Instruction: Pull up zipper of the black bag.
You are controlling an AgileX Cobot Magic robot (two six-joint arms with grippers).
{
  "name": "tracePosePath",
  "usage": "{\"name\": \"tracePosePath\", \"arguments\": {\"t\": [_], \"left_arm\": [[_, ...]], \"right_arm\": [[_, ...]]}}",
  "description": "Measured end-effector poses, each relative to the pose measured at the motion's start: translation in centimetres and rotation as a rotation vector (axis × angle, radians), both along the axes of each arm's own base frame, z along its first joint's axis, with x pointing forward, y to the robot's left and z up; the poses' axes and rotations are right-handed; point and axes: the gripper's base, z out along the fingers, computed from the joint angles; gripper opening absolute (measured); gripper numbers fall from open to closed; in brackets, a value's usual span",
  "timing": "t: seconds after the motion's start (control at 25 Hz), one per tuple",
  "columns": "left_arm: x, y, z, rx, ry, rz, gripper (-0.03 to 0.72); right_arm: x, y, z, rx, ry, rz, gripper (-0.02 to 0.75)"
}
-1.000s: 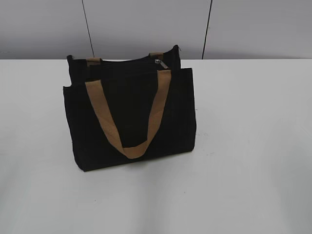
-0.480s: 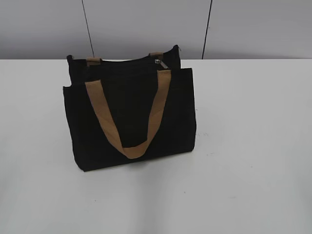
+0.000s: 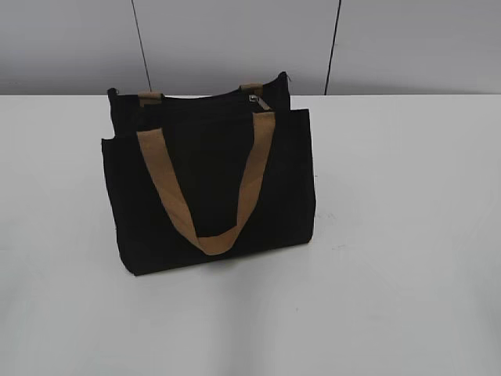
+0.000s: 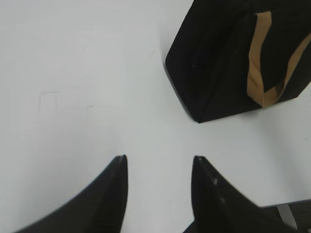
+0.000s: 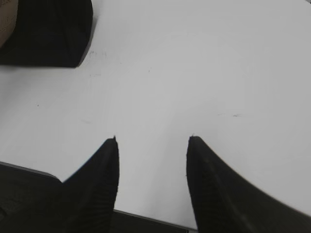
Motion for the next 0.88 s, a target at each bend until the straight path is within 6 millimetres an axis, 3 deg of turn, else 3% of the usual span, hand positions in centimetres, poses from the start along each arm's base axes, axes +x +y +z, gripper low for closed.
{"name": "tracePosePath", "arguments": {"t": [0.88], "left_arm": [[-0.01,-0.02,-0.01,-0.008,0.003,0.054,0.305]], "right_arm": [[0.02,0.0,0.02,0.0,-0.003,-0.011,0.36]]}}
